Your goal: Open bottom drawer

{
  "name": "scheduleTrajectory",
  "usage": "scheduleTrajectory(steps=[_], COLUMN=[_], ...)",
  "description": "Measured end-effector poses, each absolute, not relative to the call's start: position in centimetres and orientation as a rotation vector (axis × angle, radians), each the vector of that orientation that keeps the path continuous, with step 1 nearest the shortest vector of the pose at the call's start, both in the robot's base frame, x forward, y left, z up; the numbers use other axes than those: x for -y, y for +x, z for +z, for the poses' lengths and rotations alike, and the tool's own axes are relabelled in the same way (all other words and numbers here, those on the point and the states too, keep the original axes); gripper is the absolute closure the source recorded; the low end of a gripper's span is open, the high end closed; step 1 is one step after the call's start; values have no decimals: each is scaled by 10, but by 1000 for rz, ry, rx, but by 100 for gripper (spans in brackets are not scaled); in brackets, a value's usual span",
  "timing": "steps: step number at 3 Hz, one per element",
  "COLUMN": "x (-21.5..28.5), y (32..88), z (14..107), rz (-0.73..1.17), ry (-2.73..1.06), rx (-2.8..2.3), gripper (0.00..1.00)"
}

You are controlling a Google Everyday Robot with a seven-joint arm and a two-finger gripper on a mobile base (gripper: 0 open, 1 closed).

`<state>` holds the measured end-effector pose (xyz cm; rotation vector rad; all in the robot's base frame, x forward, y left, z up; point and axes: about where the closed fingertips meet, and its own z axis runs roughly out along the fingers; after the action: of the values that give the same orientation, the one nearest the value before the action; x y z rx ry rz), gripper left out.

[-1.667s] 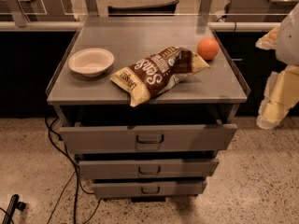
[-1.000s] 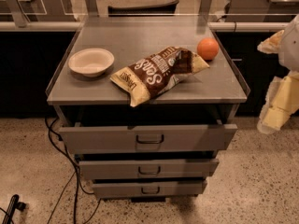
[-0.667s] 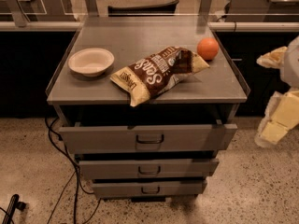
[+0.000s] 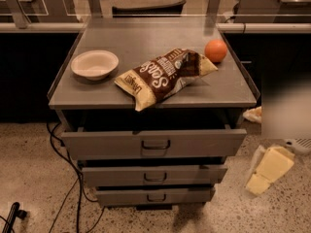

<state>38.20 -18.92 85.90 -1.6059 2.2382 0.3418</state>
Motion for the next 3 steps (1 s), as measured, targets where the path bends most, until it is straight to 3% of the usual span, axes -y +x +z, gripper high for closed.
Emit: scheduleTrajectory(steps=[3], x=[172], y=[352], z=[773], rz=[574], ry=[-1570], rx=[-2332], gripper=[0])
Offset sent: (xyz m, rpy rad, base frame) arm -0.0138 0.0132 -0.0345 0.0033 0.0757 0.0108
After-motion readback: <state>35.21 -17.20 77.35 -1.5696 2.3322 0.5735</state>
